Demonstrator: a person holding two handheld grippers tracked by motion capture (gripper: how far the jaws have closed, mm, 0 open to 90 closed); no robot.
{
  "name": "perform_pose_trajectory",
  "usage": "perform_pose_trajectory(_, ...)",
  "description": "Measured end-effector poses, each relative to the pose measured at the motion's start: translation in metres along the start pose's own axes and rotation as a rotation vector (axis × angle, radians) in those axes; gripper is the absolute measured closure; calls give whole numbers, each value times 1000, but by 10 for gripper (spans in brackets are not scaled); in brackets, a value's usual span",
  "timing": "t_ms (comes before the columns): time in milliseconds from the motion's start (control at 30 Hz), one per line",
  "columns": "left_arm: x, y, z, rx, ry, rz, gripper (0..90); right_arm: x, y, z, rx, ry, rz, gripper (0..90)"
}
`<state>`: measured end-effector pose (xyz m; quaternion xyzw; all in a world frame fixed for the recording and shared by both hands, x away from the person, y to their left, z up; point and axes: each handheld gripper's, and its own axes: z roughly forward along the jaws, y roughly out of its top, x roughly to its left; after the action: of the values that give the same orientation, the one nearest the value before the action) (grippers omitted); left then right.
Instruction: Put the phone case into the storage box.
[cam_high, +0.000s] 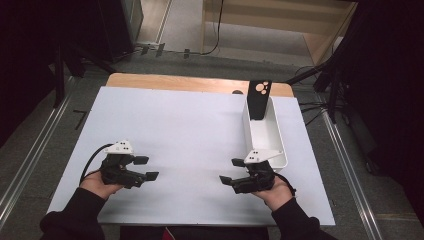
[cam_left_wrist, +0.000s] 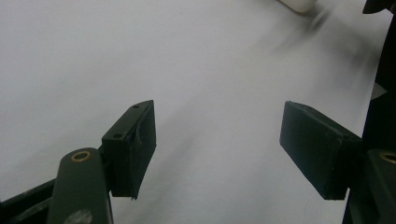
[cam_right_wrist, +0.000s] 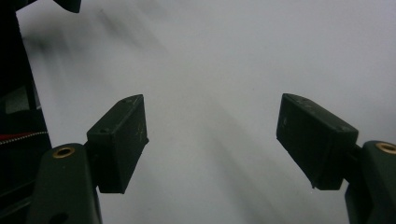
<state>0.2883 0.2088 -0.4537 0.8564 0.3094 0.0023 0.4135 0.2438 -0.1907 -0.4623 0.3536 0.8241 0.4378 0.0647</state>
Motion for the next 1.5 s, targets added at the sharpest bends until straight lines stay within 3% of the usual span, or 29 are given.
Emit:
perform_pose_trajectory(200, -2, -4, -3, 1, -2, -1, 267, 5, -8, -6, -11, 6, -17, 231)
perform_pose_trajectory(267, -2, -4, -4, 1, -1, 4, 268, 7, -11, -7, 4, 21, 5, 231)
perform_pose_trajectory(367, -3, -5, -4, -1, -4, 2, 267, 7, -18, -8, 21, 17, 3, 231)
perform_pose_trajectory(800, -5, -8, -5, -2, -5, 3, 267, -2, -36, -22, 30, -1, 45, 233)
perform_pose_trajectory(1500, -9, -12, -4, 1, -23, 6, 267, -9, -43, -29, 28, -29, 44, 233)
